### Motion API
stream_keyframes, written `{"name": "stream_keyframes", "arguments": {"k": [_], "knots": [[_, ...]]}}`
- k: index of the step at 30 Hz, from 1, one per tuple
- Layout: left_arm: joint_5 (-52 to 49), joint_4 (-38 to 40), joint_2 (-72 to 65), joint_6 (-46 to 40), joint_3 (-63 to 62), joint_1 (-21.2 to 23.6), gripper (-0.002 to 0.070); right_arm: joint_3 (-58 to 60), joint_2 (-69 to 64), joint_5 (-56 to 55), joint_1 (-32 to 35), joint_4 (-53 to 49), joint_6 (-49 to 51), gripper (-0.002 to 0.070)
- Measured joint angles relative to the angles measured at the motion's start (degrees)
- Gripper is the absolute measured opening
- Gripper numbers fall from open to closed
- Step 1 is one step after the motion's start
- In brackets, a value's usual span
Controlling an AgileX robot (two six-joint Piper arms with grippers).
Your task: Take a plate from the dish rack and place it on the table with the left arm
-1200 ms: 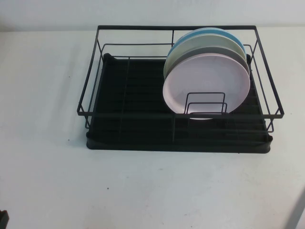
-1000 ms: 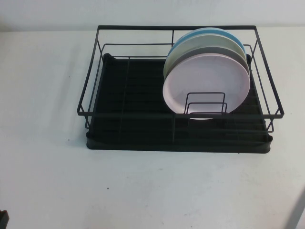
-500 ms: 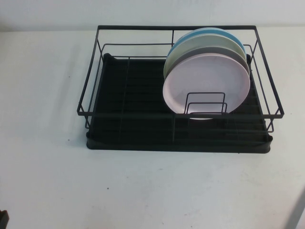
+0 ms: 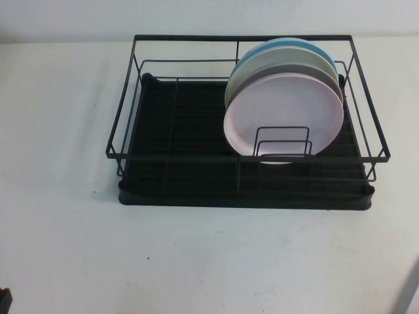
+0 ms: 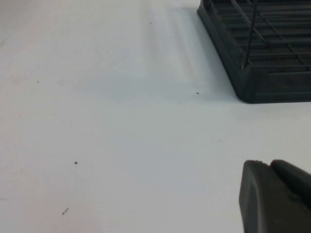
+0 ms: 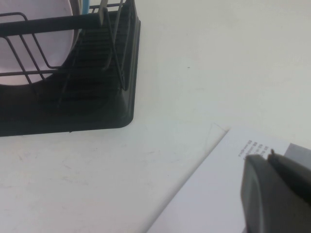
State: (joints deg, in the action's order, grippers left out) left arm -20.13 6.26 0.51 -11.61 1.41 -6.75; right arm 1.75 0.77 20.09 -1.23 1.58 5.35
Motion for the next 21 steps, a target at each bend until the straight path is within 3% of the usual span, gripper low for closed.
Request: {"name": "stream_keyframes", "arguments": {"k": [7, 14, 21], "knots": [[2.69, 5.27, 0.00, 2.38, 0.00, 0.00, -0.0003, 0.00, 0.00, 0.00, 0.00, 0.00, 0.00, -0.0020], [14.21, 37.49, 0.00, 19.51, 0.00, 0.00, -0.0003, 0.00, 0.00, 0.00, 0.00, 0.00, 0.00, -0.0020], [21.43, 42.18, 0.00, 16.39, 0.00, 0.00, -0.0003, 0.00, 0.00, 0.00, 0.00, 0.00, 0.00, -0.0020]]}}
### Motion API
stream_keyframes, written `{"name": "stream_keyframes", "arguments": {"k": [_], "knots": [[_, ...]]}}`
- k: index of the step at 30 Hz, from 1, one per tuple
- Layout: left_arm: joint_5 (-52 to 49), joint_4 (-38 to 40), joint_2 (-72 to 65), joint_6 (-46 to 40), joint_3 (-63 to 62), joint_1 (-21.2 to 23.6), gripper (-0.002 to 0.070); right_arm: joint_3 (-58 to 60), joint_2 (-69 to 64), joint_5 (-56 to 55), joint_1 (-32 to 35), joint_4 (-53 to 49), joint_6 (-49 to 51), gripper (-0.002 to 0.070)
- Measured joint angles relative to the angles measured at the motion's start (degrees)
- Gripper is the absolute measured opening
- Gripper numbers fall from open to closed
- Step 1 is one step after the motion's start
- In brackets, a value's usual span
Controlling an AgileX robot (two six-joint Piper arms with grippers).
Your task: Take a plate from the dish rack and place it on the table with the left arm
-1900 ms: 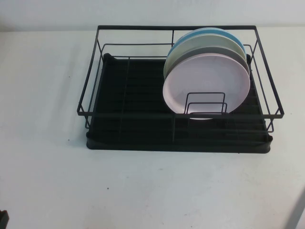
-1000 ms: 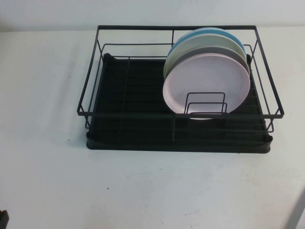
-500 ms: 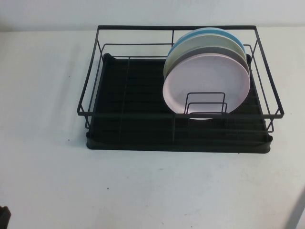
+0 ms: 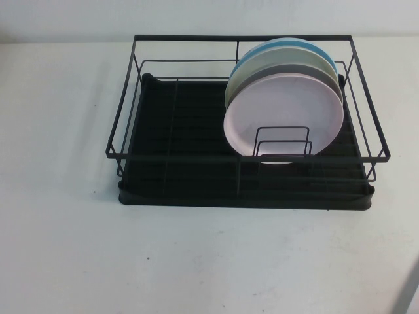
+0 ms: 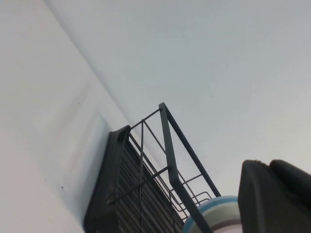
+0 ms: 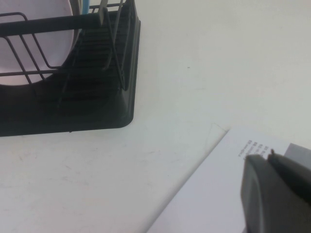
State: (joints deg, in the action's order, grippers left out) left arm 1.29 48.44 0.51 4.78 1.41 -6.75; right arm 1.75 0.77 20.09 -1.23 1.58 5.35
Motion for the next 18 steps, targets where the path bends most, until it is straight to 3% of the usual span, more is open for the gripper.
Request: {"name": "stream_keyframes", "arguments": {"k": [10, 18], "knots": [[0.63, 1.35, 0.00, -5.54, 0.00, 0.00, -0.0003, 0.00, 0.00, 0.00, 0.00, 0.00, 0.00, -0.0021], [-11.61, 1.02, -2.75, -21.49, -4.62, 0.00, -0.0003, 0.00, 0.00, 0.00, 0.00, 0.00, 0.00, -0.0020]]}}
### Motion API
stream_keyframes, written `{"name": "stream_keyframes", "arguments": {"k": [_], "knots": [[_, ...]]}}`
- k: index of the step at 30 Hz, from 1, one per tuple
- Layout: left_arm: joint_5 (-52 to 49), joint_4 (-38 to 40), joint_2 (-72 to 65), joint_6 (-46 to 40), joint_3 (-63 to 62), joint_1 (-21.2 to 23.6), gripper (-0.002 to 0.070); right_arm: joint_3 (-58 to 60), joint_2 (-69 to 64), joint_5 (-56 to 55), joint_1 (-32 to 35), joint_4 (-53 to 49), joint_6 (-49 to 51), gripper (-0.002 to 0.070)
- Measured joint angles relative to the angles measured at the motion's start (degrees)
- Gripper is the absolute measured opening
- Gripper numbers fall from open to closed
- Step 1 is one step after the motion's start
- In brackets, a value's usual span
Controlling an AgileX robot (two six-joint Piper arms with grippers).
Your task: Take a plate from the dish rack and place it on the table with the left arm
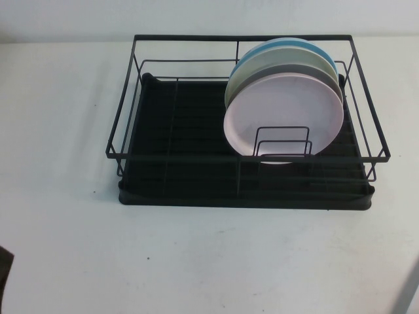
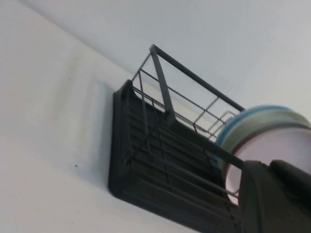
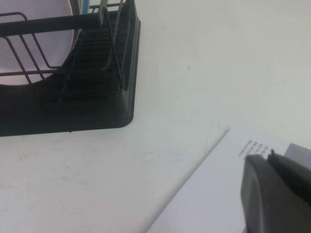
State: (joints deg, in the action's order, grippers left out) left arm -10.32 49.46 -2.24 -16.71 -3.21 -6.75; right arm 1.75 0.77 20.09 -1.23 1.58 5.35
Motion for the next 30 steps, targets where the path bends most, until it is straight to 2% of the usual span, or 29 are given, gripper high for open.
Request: {"name": "stream_keyframes", "arguments": {"k": [3, 6, 10, 17, 23, 27, 30], "knots": [[-5.86, -0.29, -5.13, -6.21, -5.80, 0.00, -0.0003, 0.00, 0.00, 0.00, 0.00, 0.00, 0.00, -0.0020], [-14.41, -0.75, -11.33, -16.15, -13.45, 0.00, -0.0003, 0.00, 0.00, 0.00, 0.00, 0.00, 0.00, -0.0020], [-24.52, -5.18, -19.53, -26.81, -24.30, 0.00, -0.0003, 0.00, 0.00, 0.00, 0.00, 0.10, 0.00, -0.0020], [-38.31, -13.57, -35.76, -34.21, -40.54, 0.00, -0.0003, 0.00, 0.00, 0.00, 0.00, 0.10, 0.00, -0.0020], [-40.78, -14.09, -48.72, -36.63, -51.64, 0.00, 0.0003, 0.00, 0.00, 0.00, 0.00, 0.10, 0.00, -0.0020], [-41.48, -13.52, -58.04, -40.68, -57.28, -2.31, 0.0102, 0.00, 0.00, 0.00, 0.00, 0.10, 0.00, -0.0020], [-40.71, -13.12, -64.61, -44.61, -61.14, -6.58, 0.0270, 0.00, 0.00, 0.00, 0.00, 0.10, 0.00, -0.0020]]}}
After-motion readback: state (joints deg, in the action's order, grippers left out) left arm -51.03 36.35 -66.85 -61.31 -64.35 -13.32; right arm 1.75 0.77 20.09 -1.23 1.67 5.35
